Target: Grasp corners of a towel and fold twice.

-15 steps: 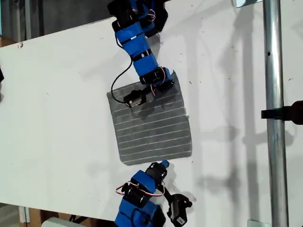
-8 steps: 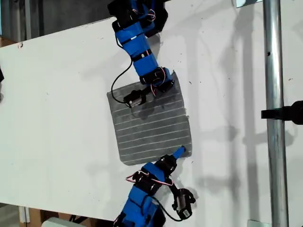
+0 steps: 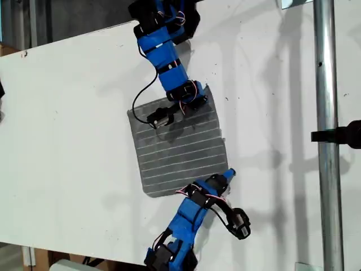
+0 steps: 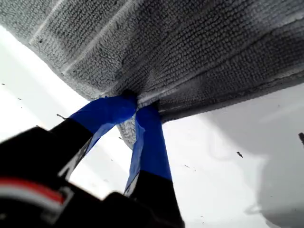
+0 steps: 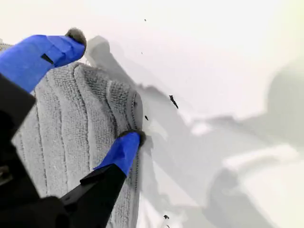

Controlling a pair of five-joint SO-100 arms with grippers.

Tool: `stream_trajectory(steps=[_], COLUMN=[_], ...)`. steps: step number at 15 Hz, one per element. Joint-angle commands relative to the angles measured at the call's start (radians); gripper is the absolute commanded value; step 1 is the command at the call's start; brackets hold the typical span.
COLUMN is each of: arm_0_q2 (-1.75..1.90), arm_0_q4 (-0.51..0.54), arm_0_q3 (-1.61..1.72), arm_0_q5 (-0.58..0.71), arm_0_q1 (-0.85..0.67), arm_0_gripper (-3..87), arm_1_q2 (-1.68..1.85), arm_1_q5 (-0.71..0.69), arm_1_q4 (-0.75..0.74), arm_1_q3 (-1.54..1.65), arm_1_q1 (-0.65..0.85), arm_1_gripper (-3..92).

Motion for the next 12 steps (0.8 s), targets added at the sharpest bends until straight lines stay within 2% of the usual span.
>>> stream_trajectory(steps=[1,2,3,4,5,7,9,12], arm_0_q2=[-0.002,-0.031,-0.064,-0.080,-0.078,-0.075,-0.074,0.025], arm_0_q4=[0.012,0.012,0.012,0.026,0.029,0.115,0.225,0.247], arm_0_q3=[-0.046,-0.048,-0.063,-0.064,-0.071,-0.170,-0.301,-0.390], arm_0_q5=[-0.012,-0.017,-0.011,-0.051,-0.049,-0.023,0.012,0.115], arm_0_q1=[-0.017,-0.032,-0.043,-0.054,-0.052,-0.037,-0.006,0.055], arm_0_gripper=[27.2,17.0,2.6,-2.7,-2.8,-2.8,-2.8,-2.8], arm_1_q2=[0.025,0.025,0.026,0.029,0.029,0.029,0.037,0.038], arm_1_q5=[0.002,0.002,0.003,0.003,0.005,0.005,0.009,0.005], arm_1_q4=[0.014,0.015,0.015,0.017,0.017,0.044,0.152,0.337], arm_1_q3=[-0.028,-0.028,-0.028,-0.028,-0.028,-0.049,-0.146,-0.411], arm_1_q1=[-0.002,-0.002,-0.005,-0.006,-0.011,-0.028,-0.074,-0.196], arm_1_gripper=[-0.1,-0.1,-0.1,-0.1,-0.1,-0.2,-0.2,-0.2])
